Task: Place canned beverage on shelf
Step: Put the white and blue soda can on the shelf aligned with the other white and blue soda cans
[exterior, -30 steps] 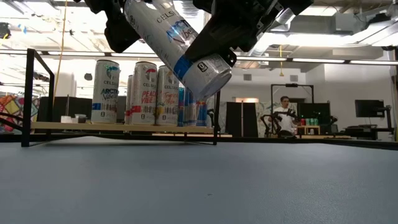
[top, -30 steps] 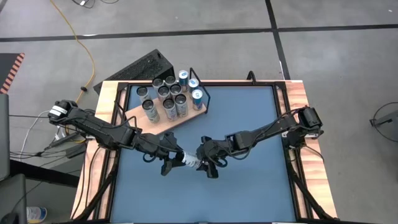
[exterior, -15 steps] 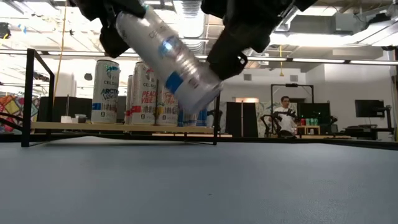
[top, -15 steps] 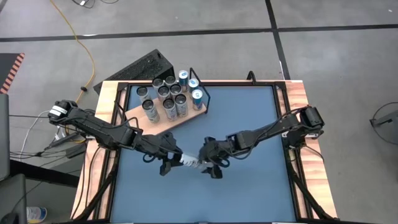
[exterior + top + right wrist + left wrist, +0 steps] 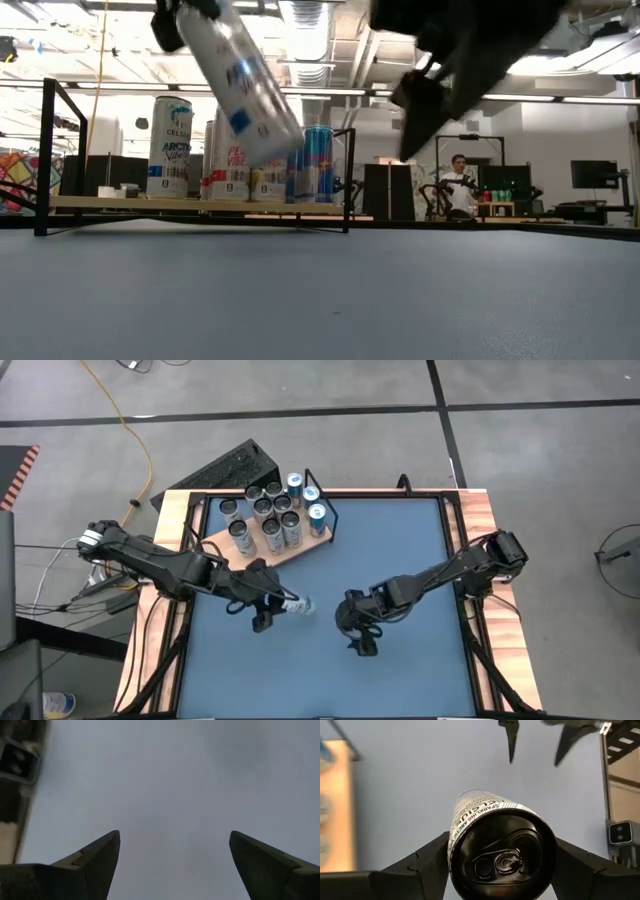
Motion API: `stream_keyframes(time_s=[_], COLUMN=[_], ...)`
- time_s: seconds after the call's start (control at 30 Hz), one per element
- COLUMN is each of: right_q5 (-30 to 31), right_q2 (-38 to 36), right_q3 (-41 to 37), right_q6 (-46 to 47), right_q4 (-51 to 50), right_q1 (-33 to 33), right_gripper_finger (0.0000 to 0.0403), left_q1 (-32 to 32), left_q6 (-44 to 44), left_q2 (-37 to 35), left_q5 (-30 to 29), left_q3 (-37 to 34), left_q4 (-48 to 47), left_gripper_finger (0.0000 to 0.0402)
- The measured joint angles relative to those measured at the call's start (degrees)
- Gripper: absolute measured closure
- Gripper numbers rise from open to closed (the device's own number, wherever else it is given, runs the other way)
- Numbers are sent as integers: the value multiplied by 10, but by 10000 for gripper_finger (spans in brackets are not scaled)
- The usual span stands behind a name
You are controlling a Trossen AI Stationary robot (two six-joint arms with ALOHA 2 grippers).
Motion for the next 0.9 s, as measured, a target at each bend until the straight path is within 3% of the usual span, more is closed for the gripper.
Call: stream_keyframes(time_s=[0.17,0.3,0.5,0.7,0.9], right_q5=[13,13,13,12,13], right_q2=[-2,-1,-1,0,0], right_q3=[-1,-1,-1,-1,-1], right_q6=[6,6,6,6,4], right_q4=[-23,-23,-23,-22,-22], right_q1=[7,10,9,9,10], right_gripper_finger=[46,46,46,46,46], left_q1=[15,57,150,209,258], left_q6=[4,16,41,120,144], left_q2=[0,0,0,0,0], left_q5=[-19,11,88,94,98], left_q3=[91,138,146,146,146], left_q4=[-138,-225,-334,-388,-421], left_gripper_finger=[145,145,145,143,142])
